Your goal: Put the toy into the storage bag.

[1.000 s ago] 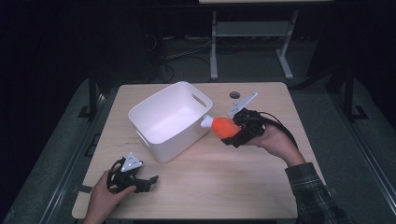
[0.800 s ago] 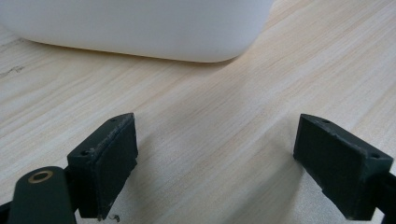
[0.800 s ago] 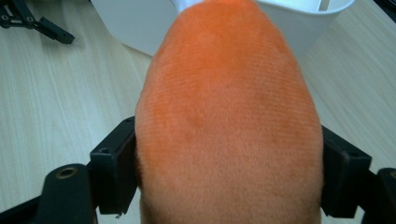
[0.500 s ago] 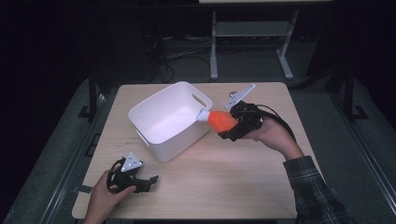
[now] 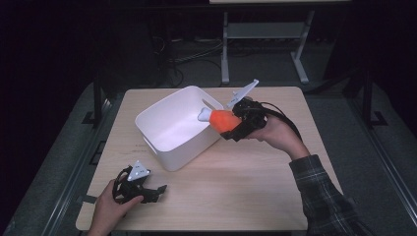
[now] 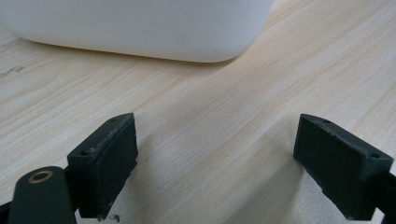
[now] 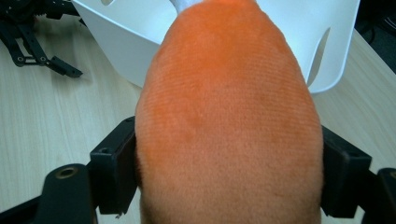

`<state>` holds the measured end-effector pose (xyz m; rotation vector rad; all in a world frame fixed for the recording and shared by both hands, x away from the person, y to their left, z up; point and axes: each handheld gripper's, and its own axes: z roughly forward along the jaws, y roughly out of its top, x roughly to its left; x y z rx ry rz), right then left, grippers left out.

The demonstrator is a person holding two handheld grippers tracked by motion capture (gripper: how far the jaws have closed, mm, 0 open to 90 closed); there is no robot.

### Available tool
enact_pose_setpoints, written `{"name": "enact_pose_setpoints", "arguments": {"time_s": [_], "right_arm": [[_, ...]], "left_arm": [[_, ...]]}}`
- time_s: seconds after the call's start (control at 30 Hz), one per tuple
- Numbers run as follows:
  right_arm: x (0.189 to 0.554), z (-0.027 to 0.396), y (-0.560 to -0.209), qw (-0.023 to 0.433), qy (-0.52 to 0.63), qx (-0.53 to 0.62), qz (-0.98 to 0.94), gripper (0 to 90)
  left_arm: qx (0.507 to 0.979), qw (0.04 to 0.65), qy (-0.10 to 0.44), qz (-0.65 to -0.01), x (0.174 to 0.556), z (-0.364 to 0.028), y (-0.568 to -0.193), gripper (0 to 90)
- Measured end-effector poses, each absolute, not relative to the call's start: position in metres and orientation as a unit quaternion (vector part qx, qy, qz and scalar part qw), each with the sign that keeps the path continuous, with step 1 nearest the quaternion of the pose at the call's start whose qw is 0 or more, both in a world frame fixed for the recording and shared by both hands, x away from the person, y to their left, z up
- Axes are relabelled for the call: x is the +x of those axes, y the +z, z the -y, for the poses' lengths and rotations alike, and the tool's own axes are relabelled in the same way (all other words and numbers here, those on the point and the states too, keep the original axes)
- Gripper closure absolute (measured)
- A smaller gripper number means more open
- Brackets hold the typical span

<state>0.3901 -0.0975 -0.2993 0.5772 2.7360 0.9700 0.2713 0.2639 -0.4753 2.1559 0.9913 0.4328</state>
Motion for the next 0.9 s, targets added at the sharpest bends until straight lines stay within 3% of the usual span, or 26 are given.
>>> {"name": "enact_pose_setpoints", "arguments": {"time_s": [0.9], "right_arm": [[0.414, 0.043, -0.286, 0.085, 0.33, 0.161, -0.926, 21.7]], "left_arm": [[0.835, 0.357, 0.167, -0.384, 0.271, -0.264, -0.475, 12.8]]}}
